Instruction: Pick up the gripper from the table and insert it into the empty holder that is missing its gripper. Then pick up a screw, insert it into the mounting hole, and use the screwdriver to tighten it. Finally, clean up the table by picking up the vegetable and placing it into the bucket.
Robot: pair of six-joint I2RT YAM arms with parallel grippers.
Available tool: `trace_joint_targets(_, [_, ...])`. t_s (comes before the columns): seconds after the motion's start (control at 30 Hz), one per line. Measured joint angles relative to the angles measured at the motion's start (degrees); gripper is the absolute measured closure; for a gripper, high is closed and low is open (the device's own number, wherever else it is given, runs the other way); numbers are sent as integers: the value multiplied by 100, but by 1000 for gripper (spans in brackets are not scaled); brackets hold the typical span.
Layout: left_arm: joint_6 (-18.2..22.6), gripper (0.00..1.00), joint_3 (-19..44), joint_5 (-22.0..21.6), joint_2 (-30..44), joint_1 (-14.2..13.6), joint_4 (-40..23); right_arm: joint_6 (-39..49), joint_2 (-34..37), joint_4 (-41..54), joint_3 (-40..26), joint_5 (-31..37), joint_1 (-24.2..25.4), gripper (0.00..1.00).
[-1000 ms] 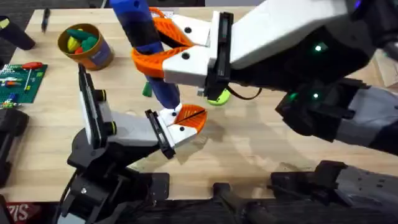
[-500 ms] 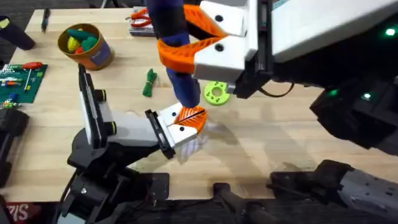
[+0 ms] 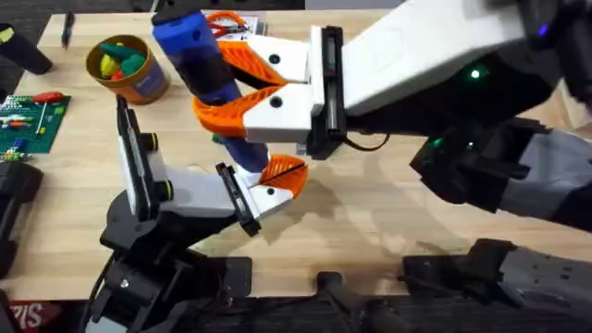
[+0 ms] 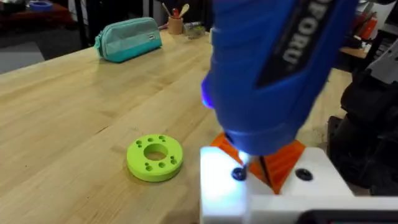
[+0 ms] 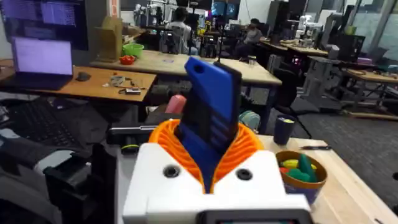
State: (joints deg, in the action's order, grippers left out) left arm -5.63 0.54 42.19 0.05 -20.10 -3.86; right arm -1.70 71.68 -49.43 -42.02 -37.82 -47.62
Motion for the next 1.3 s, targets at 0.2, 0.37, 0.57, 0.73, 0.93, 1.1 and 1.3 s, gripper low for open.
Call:
trace_joint_targets(0.2, [1,993,0,2,0,0,0,81,0,-33,0,6,0,964])
trace_joint_targets(0.37, [2,993,0,2,0,0,0,222,0,-118,0,66,-5,964])
trace_joint_targets(0.57, [2,993,0,2,-2,0,2,261,1,-113,0,71,-63,964])
trace_joint_targets(0.73, [0,993,0,2,-1,0,0,271,0,-58,0,71,-63,964])
trace_joint_targets(0.93, [-2,993,0,2,-1,0,-2,282,1,67,0,91,-63,964])
trace_joint_targets(1.1, [-2,993,0,6,0,0,-2,282,0,94,0,91,-64,964])
trace_joint_targets(1.3, [-2,993,0,21,0,-2,-2,252,0,96,0,91,-66,964])
